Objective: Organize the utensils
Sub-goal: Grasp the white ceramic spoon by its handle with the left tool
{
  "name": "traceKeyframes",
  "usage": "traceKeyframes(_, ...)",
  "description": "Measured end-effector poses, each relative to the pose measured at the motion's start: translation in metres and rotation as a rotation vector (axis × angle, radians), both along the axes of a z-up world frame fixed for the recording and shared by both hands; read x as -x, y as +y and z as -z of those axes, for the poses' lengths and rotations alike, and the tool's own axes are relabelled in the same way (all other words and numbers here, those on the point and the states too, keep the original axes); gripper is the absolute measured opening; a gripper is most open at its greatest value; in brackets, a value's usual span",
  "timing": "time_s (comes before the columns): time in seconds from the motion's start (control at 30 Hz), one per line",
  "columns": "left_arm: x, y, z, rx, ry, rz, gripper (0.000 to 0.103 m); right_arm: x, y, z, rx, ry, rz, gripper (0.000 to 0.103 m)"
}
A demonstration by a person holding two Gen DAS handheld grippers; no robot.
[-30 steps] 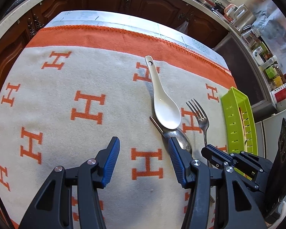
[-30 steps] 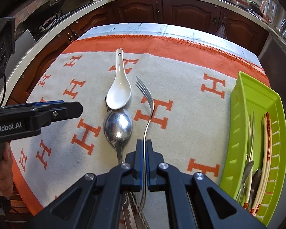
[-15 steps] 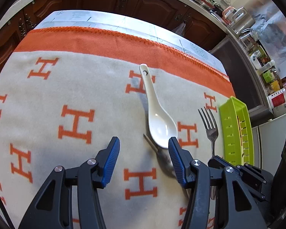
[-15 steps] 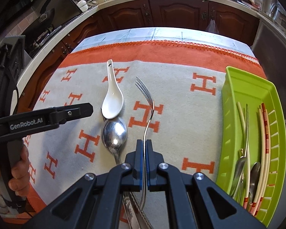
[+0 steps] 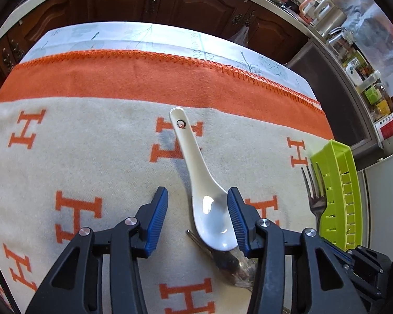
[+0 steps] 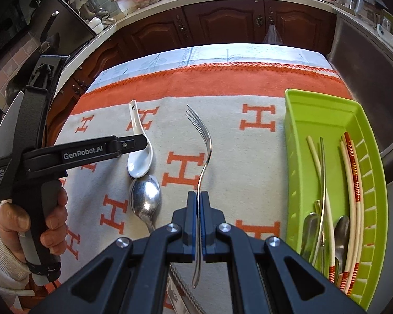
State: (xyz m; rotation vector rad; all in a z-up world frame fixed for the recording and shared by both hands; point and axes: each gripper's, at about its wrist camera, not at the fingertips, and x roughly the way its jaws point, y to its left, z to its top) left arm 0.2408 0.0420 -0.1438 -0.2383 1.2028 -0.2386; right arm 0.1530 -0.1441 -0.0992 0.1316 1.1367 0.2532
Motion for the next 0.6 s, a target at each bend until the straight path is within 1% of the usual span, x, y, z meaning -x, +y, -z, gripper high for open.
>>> traceKeyframes(0.17, -0.003, -0.017, 0.000, -0.056, -0.019, 0.036, 0.044, 0.000, -0.003, 0.002, -0.005, 0.002, 0.031, 0.002)
traceKeyframes(0.23, -0.003, -0.021, 0.000, -0.077, -0.027, 0.051, 0.035, 0.000, -0.004, 0.004, -0.010, 0.007, 0.041, 0.002)
traceKeyframes(0.27, -0.004, -0.024, 0.000, -0.091, -0.030, 0.055, 0.026, 0.000, -0.005, 0.004, -0.011, 0.008, 0.047, 0.002)
traceKeyframes(0.3, -0.003, -0.025, 0.001, -0.104, -0.033, 0.061, 0.021, 0.000, -0.005, 0.005, -0.012, 0.010, 0.052, 0.002)
traceKeyframes(0.33, -0.003, -0.026, 0.001, -0.105, -0.035, 0.063, 0.018, 0.001, -0.007, 0.006, -0.015, 0.012, 0.056, 0.002)
traceKeyframes(0.37, -0.004, -0.027, 0.001, -0.095, -0.033, 0.062, 0.013, 0.002, -0.007, 0.007, -0.017, 0.016, 0.061, 0.002)
traceKeyframes(0.4, -0.004, -0.026, 0.001, -0.087, -0.029, 0.060, 0.011, 0.002, -0.007, 0.007, -0.017, 0.016, 0.061, 0.002)
traceKeyframes(0.53, -0.005, -0.027, 0.001, -0.062, -0.022, 0.054, 0.008, 0.005, -0.008, 0.009, -0.022, 0.020, 0.069, 0.002)
traceKeyframes(0.6, -0.001, -0.025, 0.001, -0.044, -0.021, 0.053, 0.005, 0.006, -0.009, 0.009, -0.028, 0.023, 0.077, 0.002)
